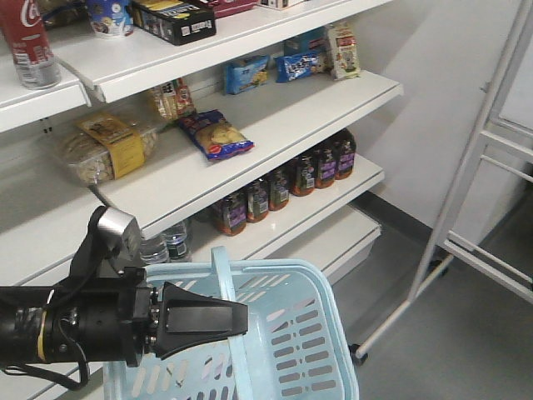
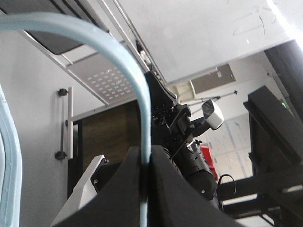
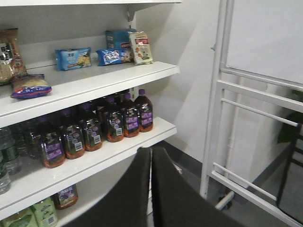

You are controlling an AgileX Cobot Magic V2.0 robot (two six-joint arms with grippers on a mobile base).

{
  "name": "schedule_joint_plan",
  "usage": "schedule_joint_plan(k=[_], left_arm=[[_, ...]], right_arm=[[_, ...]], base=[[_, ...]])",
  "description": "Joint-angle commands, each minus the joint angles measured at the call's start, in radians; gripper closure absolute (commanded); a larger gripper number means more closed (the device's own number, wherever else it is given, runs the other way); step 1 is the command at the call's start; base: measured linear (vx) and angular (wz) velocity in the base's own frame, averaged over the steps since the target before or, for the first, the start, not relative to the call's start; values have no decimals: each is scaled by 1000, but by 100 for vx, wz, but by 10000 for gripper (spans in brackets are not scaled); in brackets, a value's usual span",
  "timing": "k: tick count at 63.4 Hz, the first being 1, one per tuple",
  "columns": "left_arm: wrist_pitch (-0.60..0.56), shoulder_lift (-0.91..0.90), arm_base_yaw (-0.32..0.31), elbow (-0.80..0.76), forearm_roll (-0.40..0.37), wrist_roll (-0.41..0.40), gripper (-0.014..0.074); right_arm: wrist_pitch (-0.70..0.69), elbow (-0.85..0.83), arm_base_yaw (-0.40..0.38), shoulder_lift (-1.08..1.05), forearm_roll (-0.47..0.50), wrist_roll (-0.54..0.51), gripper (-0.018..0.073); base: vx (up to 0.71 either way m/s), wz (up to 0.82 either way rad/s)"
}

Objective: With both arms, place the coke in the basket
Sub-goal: 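Drive toward the shelf with the red Coca-Cola bottle, basket held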

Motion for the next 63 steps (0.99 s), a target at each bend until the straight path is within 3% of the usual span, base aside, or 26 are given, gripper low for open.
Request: schedule_joint_plan(k=[1, 63], left_arm=[[-219, -25, -5, -25, -72, 10, 604], [-219, -25, -5, -25, -72, 10, 604]], right_arm=[[-70, 15, 2, -18, 0, -7, 564], [-71, 15, 2, -18, 0, -7, 564]], base=[[10, 38], [7, 29]])
